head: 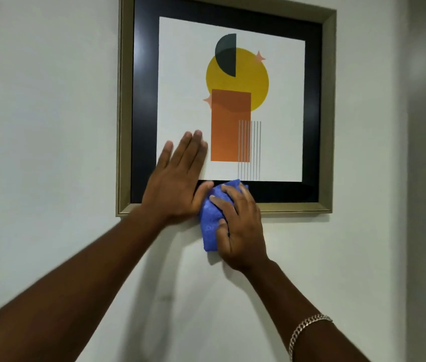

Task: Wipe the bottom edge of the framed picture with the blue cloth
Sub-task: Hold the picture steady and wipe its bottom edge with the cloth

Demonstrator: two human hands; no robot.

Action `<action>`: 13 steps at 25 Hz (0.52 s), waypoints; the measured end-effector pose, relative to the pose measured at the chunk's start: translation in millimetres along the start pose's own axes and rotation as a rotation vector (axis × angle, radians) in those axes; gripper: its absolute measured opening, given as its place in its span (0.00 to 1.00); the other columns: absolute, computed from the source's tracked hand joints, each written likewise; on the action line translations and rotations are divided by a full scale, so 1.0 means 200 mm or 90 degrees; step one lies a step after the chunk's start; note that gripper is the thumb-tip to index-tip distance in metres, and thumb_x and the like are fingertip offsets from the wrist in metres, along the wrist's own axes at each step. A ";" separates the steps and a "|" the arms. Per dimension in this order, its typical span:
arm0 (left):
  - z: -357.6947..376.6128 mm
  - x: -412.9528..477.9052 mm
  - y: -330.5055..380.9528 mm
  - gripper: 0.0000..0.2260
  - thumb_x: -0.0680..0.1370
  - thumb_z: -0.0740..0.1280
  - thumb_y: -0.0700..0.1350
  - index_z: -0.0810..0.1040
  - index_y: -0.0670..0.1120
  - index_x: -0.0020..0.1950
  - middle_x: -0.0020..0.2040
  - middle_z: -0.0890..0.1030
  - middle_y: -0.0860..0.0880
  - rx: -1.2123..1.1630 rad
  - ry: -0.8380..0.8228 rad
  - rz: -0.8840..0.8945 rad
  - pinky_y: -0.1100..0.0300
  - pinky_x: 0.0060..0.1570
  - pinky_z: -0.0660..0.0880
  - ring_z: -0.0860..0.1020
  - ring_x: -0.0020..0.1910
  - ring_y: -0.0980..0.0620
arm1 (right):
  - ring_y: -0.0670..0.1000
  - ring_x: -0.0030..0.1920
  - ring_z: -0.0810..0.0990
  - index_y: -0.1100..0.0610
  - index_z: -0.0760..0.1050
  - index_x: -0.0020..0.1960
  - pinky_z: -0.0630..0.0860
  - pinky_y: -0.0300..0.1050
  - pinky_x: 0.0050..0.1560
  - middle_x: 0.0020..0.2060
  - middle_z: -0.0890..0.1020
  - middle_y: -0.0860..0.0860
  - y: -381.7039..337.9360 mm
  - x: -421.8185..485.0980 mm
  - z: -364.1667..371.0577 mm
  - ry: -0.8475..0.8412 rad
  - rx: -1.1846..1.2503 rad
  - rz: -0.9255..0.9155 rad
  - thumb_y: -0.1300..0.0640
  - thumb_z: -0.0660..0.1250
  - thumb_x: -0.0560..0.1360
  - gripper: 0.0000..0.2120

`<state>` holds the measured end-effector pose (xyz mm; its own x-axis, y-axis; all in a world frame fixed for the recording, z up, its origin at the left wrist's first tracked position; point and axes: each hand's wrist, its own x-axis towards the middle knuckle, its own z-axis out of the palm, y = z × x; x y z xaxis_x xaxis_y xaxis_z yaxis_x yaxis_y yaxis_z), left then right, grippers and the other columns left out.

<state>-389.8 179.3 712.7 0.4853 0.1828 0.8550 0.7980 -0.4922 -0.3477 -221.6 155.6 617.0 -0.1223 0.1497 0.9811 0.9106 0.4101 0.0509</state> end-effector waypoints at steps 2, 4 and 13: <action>0.04 -0.10 0.10 0.33 0.79 0.46 0.58 0.47 0.43 0.80 0.81 0.46 0.44 -0.055 -0.014 -0.002 0.43 0.79 0.46 0.44 0.80 0.46 | 0.57 0.77 0.61 0.54 0.70 0.69 0.62 0.57 0.77 0.72 0.71 0.54 0.02 0.01 -0.06 -0.056 0.061 0.004 0.57 0.58 0.74 0.24; 0.06 -0.18 0.17 0.31 0.79 0.45 0.58 0.51 0.44 0.79 0.81 0.47 0.45 -0.110 -0.026 -0.019 0.43 0.79 0.46 0.44 0.80 0.47 | 0.52 0.77 0.61 0.54 0.66 0.72 0.64 0.57 0.77 0.74 0.69 0.53 0.02 0.00 -0.11 -0.067 0.131 0.031 0.60 0.63 0.75 0.26; 0.03 -0.29 0.65 0.13 0.73 0.60 0.41 0.77 0.36 0.52 0.49 0.80 0.39 -0.433 0.110 -0.086 0.59 0.57 0.71 0.78 0.50 0.42 | 0.43 0.66 0.74 0.59 0.63 0.73 0.73 0.37 0.68 0.67 0.75 0.54 0.13 -0.30 -0.39 0.078 0.291 0.290 0.62 0.76 0.70 0.35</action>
<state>-312.2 110.9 615.8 0.2889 0.1704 0.9421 0.4198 -0.9069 0.0353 -158.9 86.7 573.4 0.3068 0.3064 0.9011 0.5972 0.6752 -0.4329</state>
